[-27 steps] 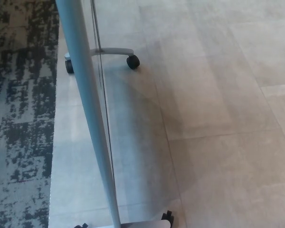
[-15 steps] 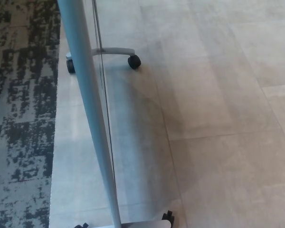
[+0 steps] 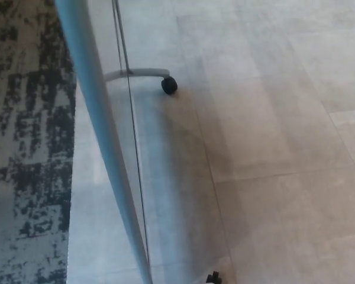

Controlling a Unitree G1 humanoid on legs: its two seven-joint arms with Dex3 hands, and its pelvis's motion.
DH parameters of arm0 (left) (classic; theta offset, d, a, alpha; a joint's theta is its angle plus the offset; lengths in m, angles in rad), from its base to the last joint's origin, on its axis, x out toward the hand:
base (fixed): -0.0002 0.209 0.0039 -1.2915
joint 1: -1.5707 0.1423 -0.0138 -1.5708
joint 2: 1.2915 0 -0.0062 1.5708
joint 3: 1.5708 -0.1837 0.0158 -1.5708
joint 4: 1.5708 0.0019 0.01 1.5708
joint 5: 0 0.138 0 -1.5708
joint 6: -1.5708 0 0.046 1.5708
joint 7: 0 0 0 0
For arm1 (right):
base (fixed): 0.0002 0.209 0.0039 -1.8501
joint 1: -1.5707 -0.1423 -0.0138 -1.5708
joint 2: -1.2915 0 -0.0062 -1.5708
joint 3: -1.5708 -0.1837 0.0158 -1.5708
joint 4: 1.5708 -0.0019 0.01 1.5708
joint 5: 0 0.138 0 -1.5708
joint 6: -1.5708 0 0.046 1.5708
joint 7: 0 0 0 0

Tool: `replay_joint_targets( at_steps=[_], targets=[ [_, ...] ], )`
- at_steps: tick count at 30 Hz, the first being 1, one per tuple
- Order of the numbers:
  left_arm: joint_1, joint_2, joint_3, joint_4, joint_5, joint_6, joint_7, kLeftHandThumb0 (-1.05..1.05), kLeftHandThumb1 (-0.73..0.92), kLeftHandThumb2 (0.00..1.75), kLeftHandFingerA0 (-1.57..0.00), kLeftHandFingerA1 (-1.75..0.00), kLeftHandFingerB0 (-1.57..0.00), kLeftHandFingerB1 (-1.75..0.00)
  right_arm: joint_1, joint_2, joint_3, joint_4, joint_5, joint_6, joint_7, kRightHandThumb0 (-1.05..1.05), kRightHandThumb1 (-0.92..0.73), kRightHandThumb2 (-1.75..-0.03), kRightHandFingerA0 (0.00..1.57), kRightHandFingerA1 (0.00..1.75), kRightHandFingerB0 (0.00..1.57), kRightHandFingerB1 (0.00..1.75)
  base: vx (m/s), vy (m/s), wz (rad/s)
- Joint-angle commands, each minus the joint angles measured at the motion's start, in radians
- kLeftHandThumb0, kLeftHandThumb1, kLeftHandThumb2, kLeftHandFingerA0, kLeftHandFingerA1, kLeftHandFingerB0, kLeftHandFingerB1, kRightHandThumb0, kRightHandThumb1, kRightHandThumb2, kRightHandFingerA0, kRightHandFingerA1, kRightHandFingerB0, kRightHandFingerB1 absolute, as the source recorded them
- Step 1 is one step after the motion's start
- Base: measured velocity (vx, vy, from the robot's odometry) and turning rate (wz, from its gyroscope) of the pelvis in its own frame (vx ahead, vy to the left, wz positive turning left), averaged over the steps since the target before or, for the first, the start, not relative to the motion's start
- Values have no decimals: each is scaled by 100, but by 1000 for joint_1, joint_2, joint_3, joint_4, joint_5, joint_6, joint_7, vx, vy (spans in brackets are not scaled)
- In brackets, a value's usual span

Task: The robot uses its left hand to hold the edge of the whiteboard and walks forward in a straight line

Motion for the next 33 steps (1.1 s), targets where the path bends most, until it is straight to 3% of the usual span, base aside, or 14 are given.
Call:
replay_joint_targets(
  at_steps=[1, 15, 17, 18, 19, 21, 22, 24, 26, 27, 28, 29, 30, 33],
  targets=[
    [6, 5, 1, -25, -4, -61, 24, -55, 37, 75, -36, -58, -29, -47, -8, -3, 2, 18, 13, -28, -2, -35, -47, -54, 53, 54, 32, 31, 22, 66, -12],
    [30, -16, -28, -145, 12, -97, 59, -66, 46, 55, -33, -49, -28, -33, -112, -25, -161, -124, 229, 153, 210, -63, -36, -74, 15, 56, 0, 19, 40, 179, -13],
    [36, -12, -42, -174, 20, -80, 50, -72, 47, 55, -54, -71, -25, -33, -110, -18, -161, -130, 218, 154, 199, -55, -48, -55, 17, 51, 0, 27, 128, 49, 8],
    [42, -1, -64, -214, 30, -88, 16, -79, 47, 55, -14, -49, -18, -30, -109, 2, -169, -125, 235, 140, 217, -47, -46, -54, 16, 52, 0, 28, 120, -25, 13],
    [45, 2, -72, -230, 32, -78, 11, -38, 11, 82, -3, -53, 0, -49, -107, 3, -163, -125, 221, 137, 203, -54, -47, -54, 21, 53, 1, 33, 103, -50, 14],
    [55, 6, -88, -276, 35, -42, 7, -38, 11, 82, -2, -53, 0, -50, -95, 4, -144, -133, 187, 119, 169, -53, -45, -55, 24, 54, 5, 27, 87, -109, 6],
    [58, 6, -93, -293, 34, -38, 5, -81, 48, 56, -6, -41, -12, -30, -88, 8, -144, -144, 193, 124, 180, -59, -46, -54, 22, 54, 3, 32, 81, -113, 20],
    [63, 6, -99, -329, 27, -23, -4, -80, 48, 56, -6, -44, -12, -31, -69, 9, -135, -176, 197, 155, 195, -60, -35, -78, 19, 57, 3, 29, 69, -113, 2],
    [67, 8, -104, -347, 34, -5, 2, -38, 13, 83, -3, -54, 0, -50, -69, 14, -137, -157, 195, 133, 184, -59, -35, -75, 21, 56, 4, 35, 58, -107, 4],
    [71, 11, -104, -342, 36, -5, 3, -80, 50, 56, -8, -43, -12, -30, -63, 15, -136, -160, 196, 135, 182, -50, -47, -56, 24, 51, 9, 28, 54, -102, -2],
    [74, 14, -105, -329, 38, -7, 5, -80, 50, 56, -8, -43, -12, -30, -55, 16, -136, -164, 197, 138, 181, -50, -47, -56, 24, 51, 9, 28, 48, -96, -3],
    [73, 19, -107, -311, 52, -7, 26, -83, 50, 56, -24, -59, -13, -32, -50, 17, -132, -167, 192, 147, 173, -49, -48, -56, 24, 50, 10, 29, 45, -92, -5],
    [72, 23, -107, -289, 57, -10, 36, -91, 49, 57, -66, -123, -14, -32, -50, 18, -130, -164, 190, 147, 165, -48, -48, -55, 25, 52, 12, 32, 39, -84, 3],
    [67, 29, -108, -251, 62, -17, 47, -91, 49, 57, -66, -123, -14, -32, -49, 20, -128, -163, 188, 148, 154, -48, -48, -55, 25, 52, 12, 32, 12, -27, 0]
  ],
)
